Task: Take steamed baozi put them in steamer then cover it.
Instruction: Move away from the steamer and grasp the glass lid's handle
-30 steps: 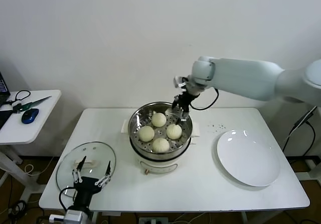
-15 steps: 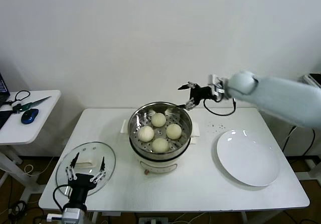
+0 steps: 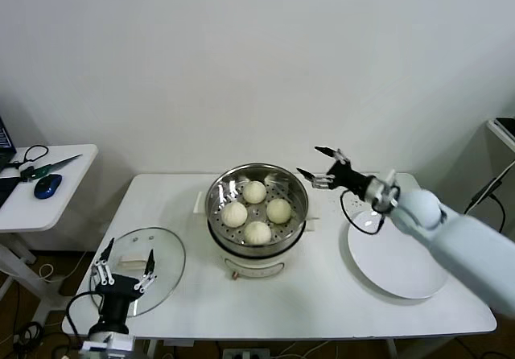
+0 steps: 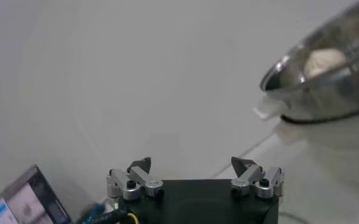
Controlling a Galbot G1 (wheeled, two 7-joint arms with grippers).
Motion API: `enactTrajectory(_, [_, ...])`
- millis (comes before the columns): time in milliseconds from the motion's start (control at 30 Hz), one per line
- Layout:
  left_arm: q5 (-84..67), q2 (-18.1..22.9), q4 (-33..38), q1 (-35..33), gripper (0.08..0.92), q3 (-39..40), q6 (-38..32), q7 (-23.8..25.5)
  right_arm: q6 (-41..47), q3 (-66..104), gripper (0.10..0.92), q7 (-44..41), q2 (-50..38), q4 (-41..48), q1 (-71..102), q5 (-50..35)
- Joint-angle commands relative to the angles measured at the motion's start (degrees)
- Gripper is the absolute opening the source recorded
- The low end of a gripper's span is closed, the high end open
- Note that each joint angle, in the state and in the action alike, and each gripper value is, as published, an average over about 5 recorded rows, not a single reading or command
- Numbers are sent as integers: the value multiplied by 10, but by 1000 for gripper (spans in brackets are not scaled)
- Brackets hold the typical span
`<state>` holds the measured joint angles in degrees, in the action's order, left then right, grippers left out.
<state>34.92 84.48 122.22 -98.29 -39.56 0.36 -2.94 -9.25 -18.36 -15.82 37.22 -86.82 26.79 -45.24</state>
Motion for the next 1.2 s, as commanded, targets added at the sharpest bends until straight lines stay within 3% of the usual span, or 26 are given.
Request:
enactTrajectory(33, [399,-2,-7,-16,823,-22,11,25,-16,396,823,35,78,-68,398,95])
enactTrajectory(200, [539,-2,-32,-25,823,-14,18,32,-2,477,823,34,143,-91,468,116])
enactTrajectory(333, [589,-6,-96,7,823,-2,11,7,4,508,823,31,173,-96,497,139])
enactTrajectory(600, [595,-9,-212,87,823,1,-3,-46,3,531,823,23,198,-98,527,158])
enactTrajectory(800, [596,-16,-285,141,823,-10,1,-58,2,538,823,17,203,-96,539,169])
enactTrajectory(1200, [565,-27,-360,215,823,-23,12,-74,-1,533,823,14,218,-87,533,202])
